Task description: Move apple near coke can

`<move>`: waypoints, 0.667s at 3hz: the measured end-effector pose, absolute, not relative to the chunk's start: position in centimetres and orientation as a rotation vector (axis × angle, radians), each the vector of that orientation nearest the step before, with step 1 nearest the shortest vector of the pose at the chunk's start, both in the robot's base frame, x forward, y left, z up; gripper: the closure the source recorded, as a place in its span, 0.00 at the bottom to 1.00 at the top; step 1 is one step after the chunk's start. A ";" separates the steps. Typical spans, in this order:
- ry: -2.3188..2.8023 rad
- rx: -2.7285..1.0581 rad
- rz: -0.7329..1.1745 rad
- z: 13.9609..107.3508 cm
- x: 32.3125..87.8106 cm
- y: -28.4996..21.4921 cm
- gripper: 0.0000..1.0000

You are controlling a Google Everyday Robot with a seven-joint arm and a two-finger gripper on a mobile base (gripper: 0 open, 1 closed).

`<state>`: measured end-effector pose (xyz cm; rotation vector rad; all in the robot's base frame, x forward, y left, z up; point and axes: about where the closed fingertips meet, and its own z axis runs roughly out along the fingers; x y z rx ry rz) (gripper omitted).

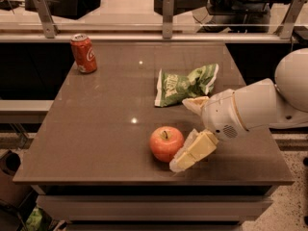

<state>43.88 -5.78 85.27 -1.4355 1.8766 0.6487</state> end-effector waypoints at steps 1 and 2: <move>1.838 -1.445 0.666 86.0 42.6 -5.6 0.00; 1.796 -1.456 0.689 86.5 41.8 -4.9 0.00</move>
Offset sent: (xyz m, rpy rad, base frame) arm -0.0296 0.0153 0.0147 0.0903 -0.0403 0.0783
